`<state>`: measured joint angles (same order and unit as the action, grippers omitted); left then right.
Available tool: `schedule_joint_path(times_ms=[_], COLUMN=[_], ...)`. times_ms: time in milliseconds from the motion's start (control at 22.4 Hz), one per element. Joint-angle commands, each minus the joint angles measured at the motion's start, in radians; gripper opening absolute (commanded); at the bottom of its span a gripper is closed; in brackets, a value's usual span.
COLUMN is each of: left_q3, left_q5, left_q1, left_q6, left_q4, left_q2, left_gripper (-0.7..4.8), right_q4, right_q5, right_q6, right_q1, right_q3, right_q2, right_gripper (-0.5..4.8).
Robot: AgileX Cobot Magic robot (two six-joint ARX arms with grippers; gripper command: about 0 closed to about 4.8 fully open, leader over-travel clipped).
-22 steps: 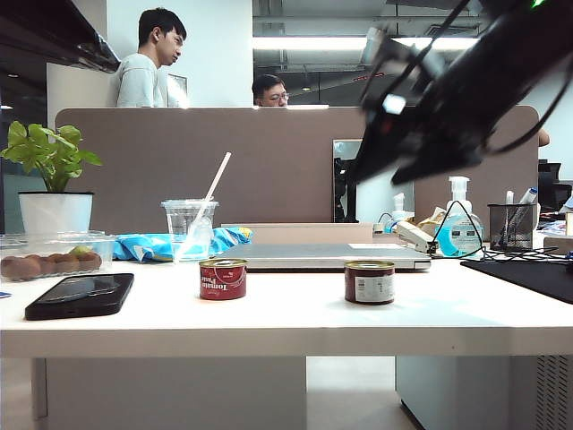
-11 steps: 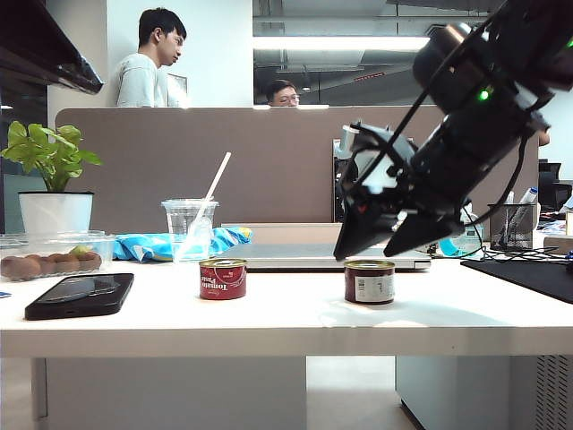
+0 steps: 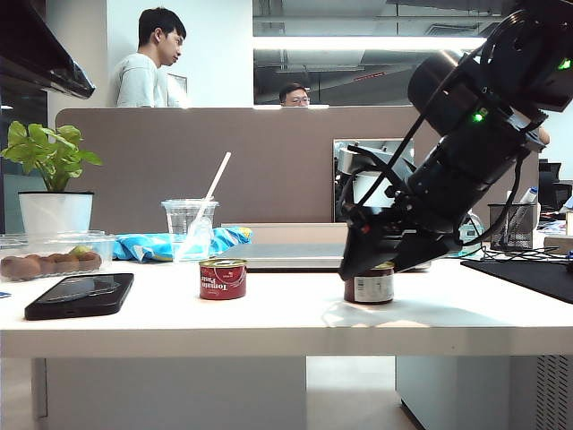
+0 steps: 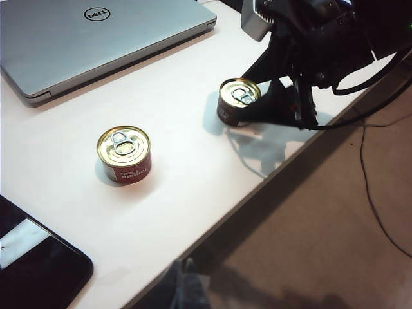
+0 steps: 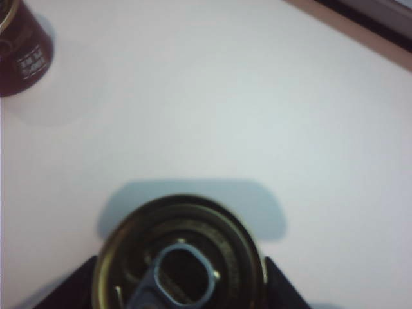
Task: Stack a can of tomatoes on the right onto the can of tomatoes on the left.
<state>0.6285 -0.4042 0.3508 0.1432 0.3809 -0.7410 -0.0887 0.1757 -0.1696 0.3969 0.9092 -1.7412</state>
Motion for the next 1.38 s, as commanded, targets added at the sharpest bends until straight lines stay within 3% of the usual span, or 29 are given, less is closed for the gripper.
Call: schedule_joint_path(times_ms=[45, 178, 535, 580, 892, 1382], left_q3=[0.008, 0.008, 0.008, 0.008, 0.008, 0.008], left_q5=[-0.003, -0.003, -0.003, -0.003, 0.000, 0.074], left_q1=[-0.003, -0.002, -0.003, -0.003, -0.003, -0.003], left_q6=[0.006, 0.007, 0.006, 0.006, 0.006, 0.007], left_q4=[-0.011, -0.013, -0.015, -0.015, -0.014, -0.015], left_q2=[0.004, 0.011, 0.013, 0.013, 0.013, 0.014], left_gripper=[-0.06, -0.06, -0.06, -0.06, -0.06, -0.06], right_q4=[-0.022, -0.031, -0.039, -0.039, 0.039, 0.093], right_q5=[-0.002, -0.001, 0.032, 0.025, 0.027, 0.026], right_q6=[0.000, 0.000, 0.000, 0.000, 0.000, 0.000], right_q1=[0.002, 0.002, 0.058, 0.080, 0.168, 0.227], right_q3=[0.005, 0.005, 0.165, 0.224, 0.456, 0.497], right_q2=[-0.004, -0.004, -0.004, -0.010, -0.149, -0.229], right_gripper=[2.86, 2.30, 2.26, 1.96, 1.98, 1.98])
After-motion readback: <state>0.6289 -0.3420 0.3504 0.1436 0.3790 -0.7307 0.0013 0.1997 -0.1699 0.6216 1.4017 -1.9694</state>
